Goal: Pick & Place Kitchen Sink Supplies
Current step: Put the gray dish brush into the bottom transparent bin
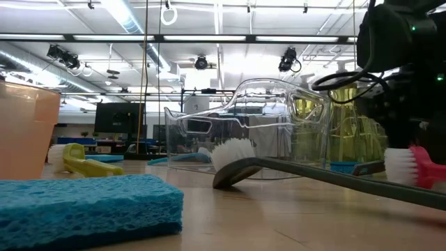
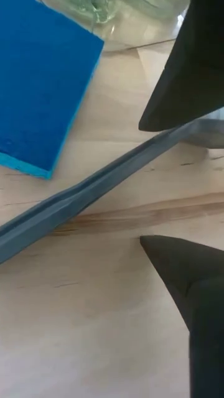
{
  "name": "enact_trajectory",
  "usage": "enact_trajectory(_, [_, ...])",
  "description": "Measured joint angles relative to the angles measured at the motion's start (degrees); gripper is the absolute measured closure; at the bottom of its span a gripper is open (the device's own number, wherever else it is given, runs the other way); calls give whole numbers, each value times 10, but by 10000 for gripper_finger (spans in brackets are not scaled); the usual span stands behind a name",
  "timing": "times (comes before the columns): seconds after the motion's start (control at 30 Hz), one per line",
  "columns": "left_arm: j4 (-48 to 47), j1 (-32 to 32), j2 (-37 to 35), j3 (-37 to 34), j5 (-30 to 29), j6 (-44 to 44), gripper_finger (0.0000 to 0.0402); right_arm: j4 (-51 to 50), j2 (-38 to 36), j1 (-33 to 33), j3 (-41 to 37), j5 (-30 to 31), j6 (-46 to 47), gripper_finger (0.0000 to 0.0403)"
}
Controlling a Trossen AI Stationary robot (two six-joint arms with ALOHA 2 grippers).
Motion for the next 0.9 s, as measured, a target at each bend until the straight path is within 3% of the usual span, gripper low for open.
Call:
enact_trajectory(0.7, [-2,0,0,0,0,2,83,5,3,0,0,-19,18,378])
enact_trajectory(0.9, [-2,0,0,0,0,2,83,6,3,0,0,-22,27,388])
